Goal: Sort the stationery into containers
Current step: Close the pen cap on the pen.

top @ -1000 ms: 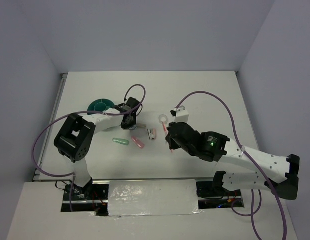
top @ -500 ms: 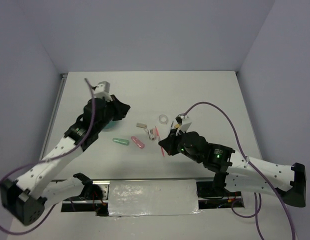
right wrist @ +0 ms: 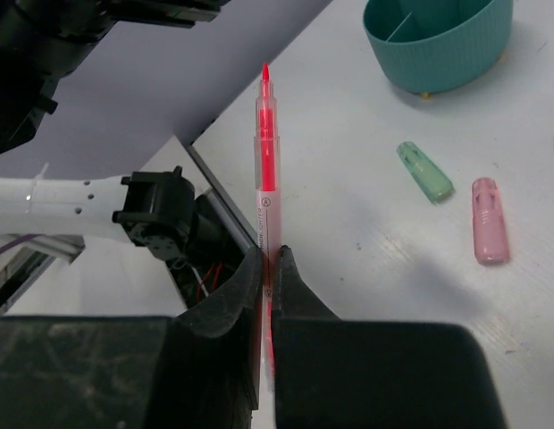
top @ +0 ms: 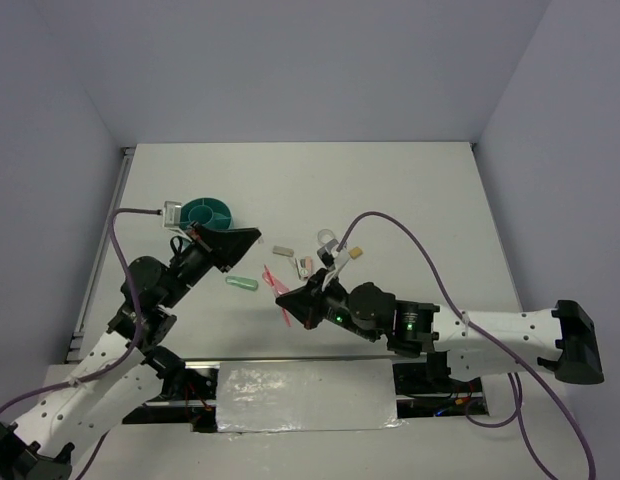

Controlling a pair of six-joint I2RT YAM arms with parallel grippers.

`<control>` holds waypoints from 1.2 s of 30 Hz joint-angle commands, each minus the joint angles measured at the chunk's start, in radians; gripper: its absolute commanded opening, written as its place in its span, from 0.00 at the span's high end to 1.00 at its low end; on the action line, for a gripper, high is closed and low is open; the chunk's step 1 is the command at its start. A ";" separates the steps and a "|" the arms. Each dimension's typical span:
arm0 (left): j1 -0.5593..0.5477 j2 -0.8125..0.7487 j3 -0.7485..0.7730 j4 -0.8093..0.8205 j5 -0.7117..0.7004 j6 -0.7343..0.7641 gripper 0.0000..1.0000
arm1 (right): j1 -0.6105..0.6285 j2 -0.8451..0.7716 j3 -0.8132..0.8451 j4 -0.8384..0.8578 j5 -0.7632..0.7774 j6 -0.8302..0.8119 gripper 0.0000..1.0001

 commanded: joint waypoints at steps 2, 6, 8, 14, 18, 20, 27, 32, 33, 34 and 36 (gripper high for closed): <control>-0.003 -0.060 -0.002 0.140 0.056 -0.059 1.00 | 0.018 0.042 0.079 0.047 0.100 -0.044 1.00; -0.003 -0.077 -0.002 0.129 0.065 -0.076 1.00 | 0.022 0.039 0.079 0.054 0.105 -0.050 1.00; -0.003 -0.081 -0.003 0.120 0.070 -0.077 1.00 | 0.022 0.027 0.077 0.053 0.118 -0.058 1.00; -0.003 -0.095 -0.012 0.092 0.066 -0.070 1.00 | 0.024 0.028 0.106 0.028 0.117 -0.079 1.00; -0.003 -0.097 -0.008 0.068 0.070 -0.054 1.00 | 0.021 0.039 0.125 0.028 0.112 -0.092 1.00; -0.003 -0.101 -0.011 0.062 0.065 -0.050 1.00 | 0.022 0.039 0.132 0.024 0.114 -0.096 1.00; -0.003 -0.097 -0.017 0.063 0.074 -0.050 1.00 | 0.022 0.062 0.160 0.013 0.118 -0.107 1.00; -0.003 -0.101 -0.026 0.063 0.077 -0.051 1.00 | 0.022 0.071 0.175 -0.004 0.123 -0.109 1.00; -0.003 -0.104 -0.029 0.065 0.077 -0.053 1.00 | 0.022 0.074 0.178 -0.007 0.123 -0.107 1.00; -0.003 -0.103 -0.034 0.072 0.079 -0.057 1.00 | 0.022 0.079 0.182 -0.010 0.125 -0.107 1.00; -0.003 -0.103 -0.037 0.078 0.085 -0.060 1.00 | 0.024 0.083 0.183 -0.012 0.129 -0.105 1.00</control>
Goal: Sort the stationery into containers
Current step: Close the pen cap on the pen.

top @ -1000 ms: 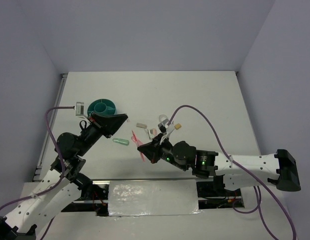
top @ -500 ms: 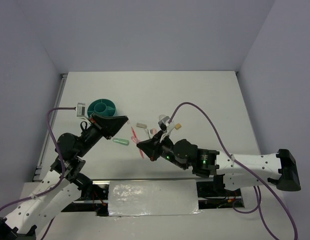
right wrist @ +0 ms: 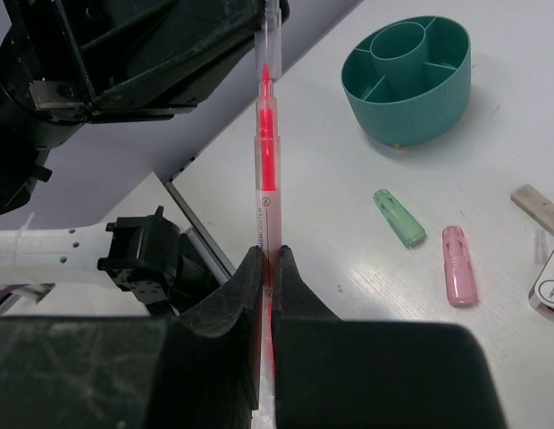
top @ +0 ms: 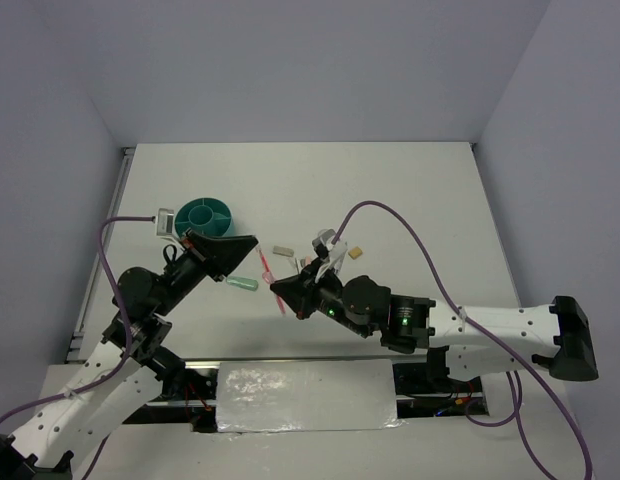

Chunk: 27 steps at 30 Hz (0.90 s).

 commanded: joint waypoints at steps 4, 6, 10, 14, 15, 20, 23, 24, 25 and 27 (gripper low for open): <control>-0.003 -0.005 -0.004 0.047 0.028 0.008 1.00 | 0.008 0.015 0.060 0.000 0.027 -0.010 1.00; -0.003 -0.012 -0.006 0.037 0.023 0.009 1.00 | 0.008 0.021 0.066 -0.003 0.024 -0.012 1.00; -0.003 -0.016 -0.012 0.050 0.030 0.002 1.00 | 0.006 0.025 0.065 -0.006 0.036 -0.010 1.00; -0.003 -0.016 -0.001 0.048 0.037 0.006 1.00 | 0.008 0.020 0.065 -0.005 0.042 -0.010 1.00; -0.003 -0.018 0.001 0.047 0.039 0.006 1.00 | 0.009 0.018 0.060 0.005 0.042 -0.012 1.00; -0.003 -0.024 -0.021 0.050 0.036 -0.001 1.00 | 0.006 0.009 0.068 0.008 0.047 -0.020 1.00; -0.003 -0.022 -0.030 0.056 0.036 -0.008 1.00 | 0.006 0.014 0.080 0.012 0.041 -0.029 1.00; -0.003 -0.021 -0.032 0.062 0.037 -0.008 1.00 | 0.006 0.018 0.085 0.018 0.036 -0.030 1.00; -0.003 -0.021 -0.032 0.062 0.037 -0.008 1.00 | 0.006 0.018 0.088 0.022 0.035 -0.030 1.00; -0.003 -0.021 -0.032 0.062 0.039 -0.005 1.00 | 0.006 0.020 0.094 0.038 0.024 -0.036 1.00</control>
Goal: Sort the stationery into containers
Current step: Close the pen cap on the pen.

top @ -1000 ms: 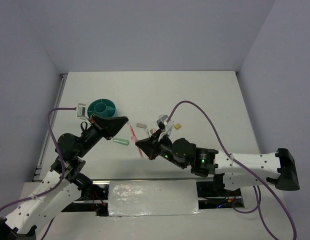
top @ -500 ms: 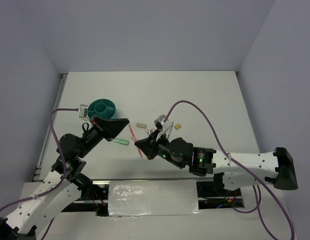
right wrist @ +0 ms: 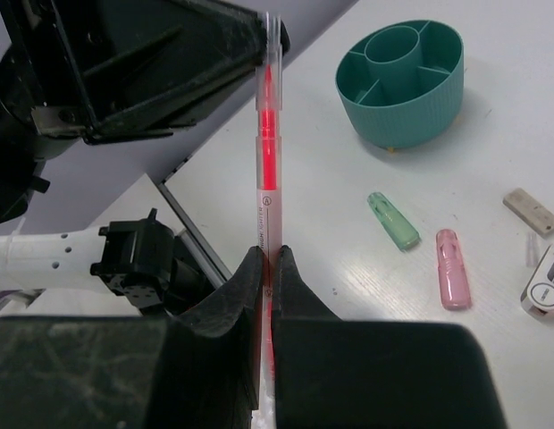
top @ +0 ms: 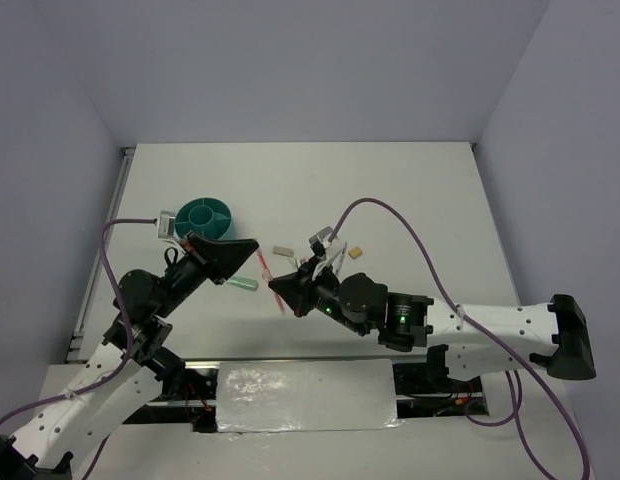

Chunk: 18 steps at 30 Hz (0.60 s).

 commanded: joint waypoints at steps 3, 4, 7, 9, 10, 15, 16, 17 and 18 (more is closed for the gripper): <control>-0.003 -0.008 -0.006 0.052 0.018 -0.003 1.00 | 0.004 0.000 0.081 0.077 0.012 -0.036 1.00; -0.003 -0.008 -0.006 0.052 0.019 -0.005 1.00 | 0.006 0.000 0.083 0.084 0.011 -0.041 1.00; -0.003 -0.011 -0.007 0.053 0.025 -0.010 1.00 | 0.001 0.016 0.103 0.095 0.017 -0.058 1.00; -0.003 -0.014 -0.012 0.059 0.029 -0.025 1.00 | -0.009 0.027 0.106 0.129 0.017 -0.076 1.00; -0.003 -0.019 -0.018 0.072 0.032 -0.037 1.00 | -0.016 0.039 0.103 0.144 0.013 -0.081 1.00; -0.003 -0.025 -0.017 0.064 0.019 -0.039 1.00 | -0.046 0.059 0.113 0.248 -0.007 -0.110 1.00; -0.003 -0.022 -0.012 0.062 0.025 -0.034 1.00 | -0.046 0.062 0.122 0.253 -0.007 -0.119 1.00; -0.003 -0.019 -0.007 0.061 0.033 -0.030 1.00 | -0.049 0.071 0.148 0.241 -0.001 -0.136 1.00; -0.003 -0.013 -0.003 0.053 0.045 -0.023 1.00 | -0.052 0.074 0.162 0.235 0.000 -0.143 1.00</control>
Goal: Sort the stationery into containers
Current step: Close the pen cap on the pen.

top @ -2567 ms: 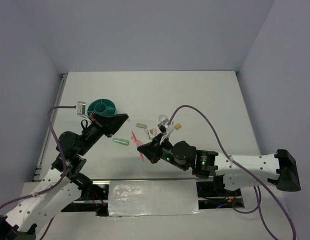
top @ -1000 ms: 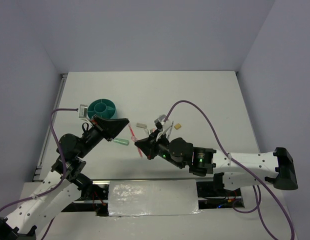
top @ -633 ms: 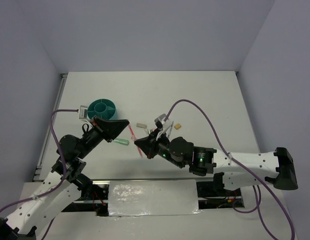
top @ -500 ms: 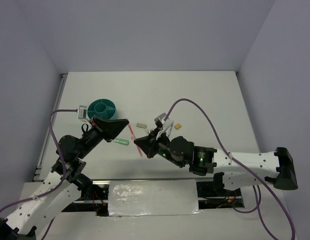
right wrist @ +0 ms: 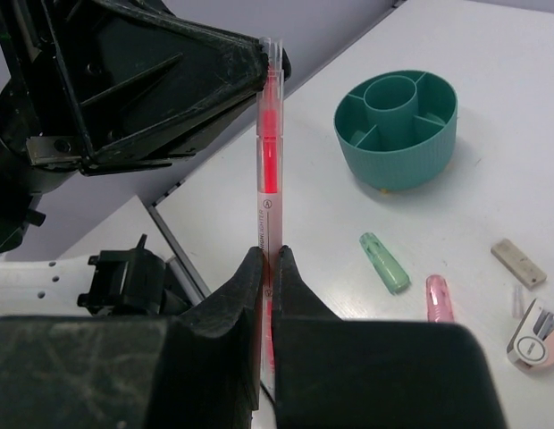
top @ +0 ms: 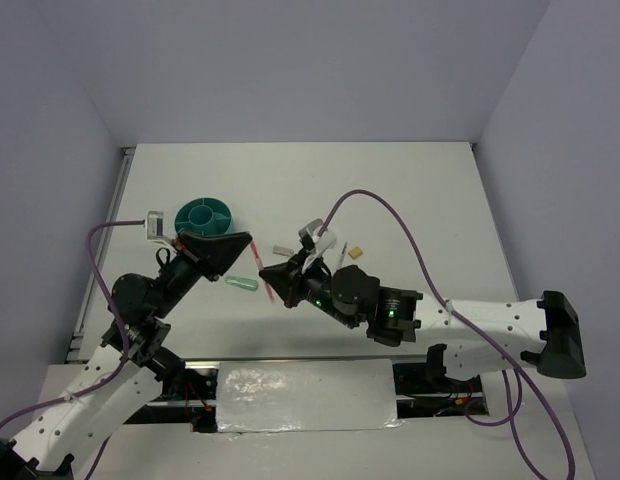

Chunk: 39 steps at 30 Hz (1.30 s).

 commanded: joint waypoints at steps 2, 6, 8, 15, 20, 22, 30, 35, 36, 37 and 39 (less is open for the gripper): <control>-0.008 0.008 0.015 -0.015 0.085 0.017 1.00 | -0.026 0.007 0.124 0.159 0.004 -0.072 1.00; -0.008 -0.006 0.027 -0.047 0.086 0.052 0.97 | -0.042 0.008 0.136 0.164 -0.055 -0.081 1.00; -0.008 -0.011 0.052 -0.087 0.072 0.072 0.82 | -0.040 0.013 0.130 0.158 -0.073 -0.086 1.00; -0.008 -0.012 0.170 -0.197 0.061 0.178 0.60 | -0.043 0.007 0.107 0.126 -0.065 -0.065 1.00; -0.008 0.006 0.208 -0.191 0.059 0.195 0.66 | -0.042 0.013 0.112 0.115 -0.076 -0.062 1.00; -0.008 0.017 0.222 -0.185 0.076 0.204 0.73 | -0.040 0.016 0.113 0.117 -0.087 -0.057 1.00; -0.008 0.032 0.185 -0.154 0.107 0.193 0.53 | -0.040 0.010 0.124 0.106 -0.075 -0.066 1.00; -0.008 0.032 0.170 -0.151 0.118 0.196 0.64 | -0.039 0.011 0.138 0.098 -0.068 -0.072 1.00; -0.008 0.034 0.168 -0.150 0.121 0.196 0.75 | -0.042 0.013 0.142 0.094 -0.070 -0.074 1.00; -0.008 0.035 0.171 -0.148 0.124 0.198 0.80 | -0.040 0.014 0.144 0.094 -0.070 -0.074 1.00; -0.008 0.041 0.174 -0.151 0.130 0.199 0.95 | -0.040 0.014 0.145 0.097 -0.079 -0.074 1.00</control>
